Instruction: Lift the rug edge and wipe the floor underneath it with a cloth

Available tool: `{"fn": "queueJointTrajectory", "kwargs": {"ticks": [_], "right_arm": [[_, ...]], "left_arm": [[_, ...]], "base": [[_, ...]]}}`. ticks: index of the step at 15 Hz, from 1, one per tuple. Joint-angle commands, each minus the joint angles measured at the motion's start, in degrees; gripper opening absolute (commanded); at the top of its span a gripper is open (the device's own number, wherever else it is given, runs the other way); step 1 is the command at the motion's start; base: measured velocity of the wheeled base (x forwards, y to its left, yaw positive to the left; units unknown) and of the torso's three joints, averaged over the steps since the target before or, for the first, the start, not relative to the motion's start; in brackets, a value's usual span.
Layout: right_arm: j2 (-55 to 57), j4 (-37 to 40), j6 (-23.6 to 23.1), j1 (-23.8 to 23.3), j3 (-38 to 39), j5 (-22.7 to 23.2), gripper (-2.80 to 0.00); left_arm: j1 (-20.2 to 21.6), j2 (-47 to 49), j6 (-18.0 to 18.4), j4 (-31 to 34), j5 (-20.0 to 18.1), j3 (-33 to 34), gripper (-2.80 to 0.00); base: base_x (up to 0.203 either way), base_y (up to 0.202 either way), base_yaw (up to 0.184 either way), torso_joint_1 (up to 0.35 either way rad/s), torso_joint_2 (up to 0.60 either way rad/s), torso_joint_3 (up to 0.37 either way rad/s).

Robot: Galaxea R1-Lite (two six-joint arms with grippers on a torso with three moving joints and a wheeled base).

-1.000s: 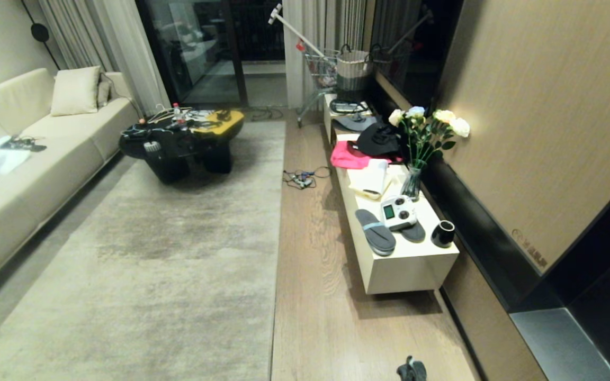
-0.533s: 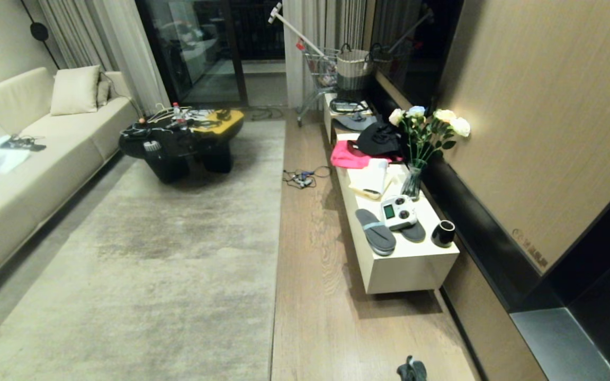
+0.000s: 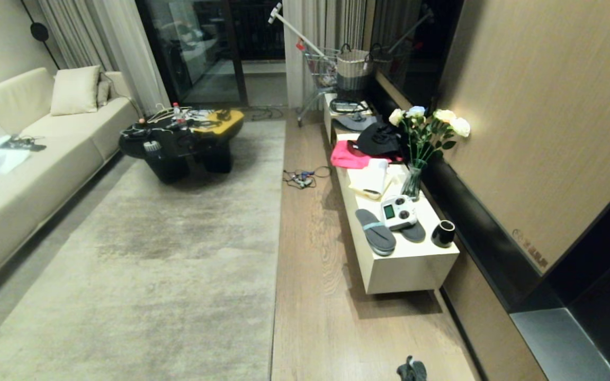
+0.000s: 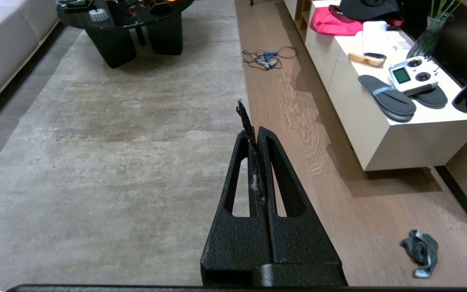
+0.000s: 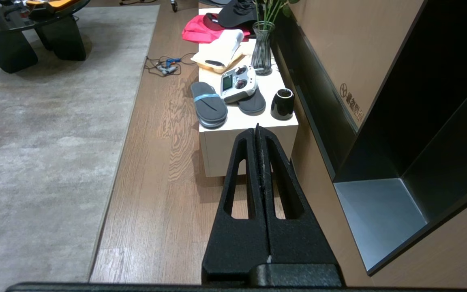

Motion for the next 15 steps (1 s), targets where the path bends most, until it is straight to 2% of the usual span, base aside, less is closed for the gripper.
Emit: {"fn": "queueJointTrajectory", "kwargs": {"ticks": [1,15], "right_arm": [[0.1,0.0,0.0,0.0,0.0,0.0,-2.8],[0.1,0.0,-0.1,0.0,0.0,0.0,-2.8]], "left_arm": [[0.0,0.0,0.0,0.0,0.0,0.0,-2.8],[0.0,0.0,0.0,0.0,0.0,0.0,-2.8]], "base": [[0.0,0.0,0.0,0.0,0.0,0.0],[0.0,0.0,0.0,0.0,0.0,0.0]]}}
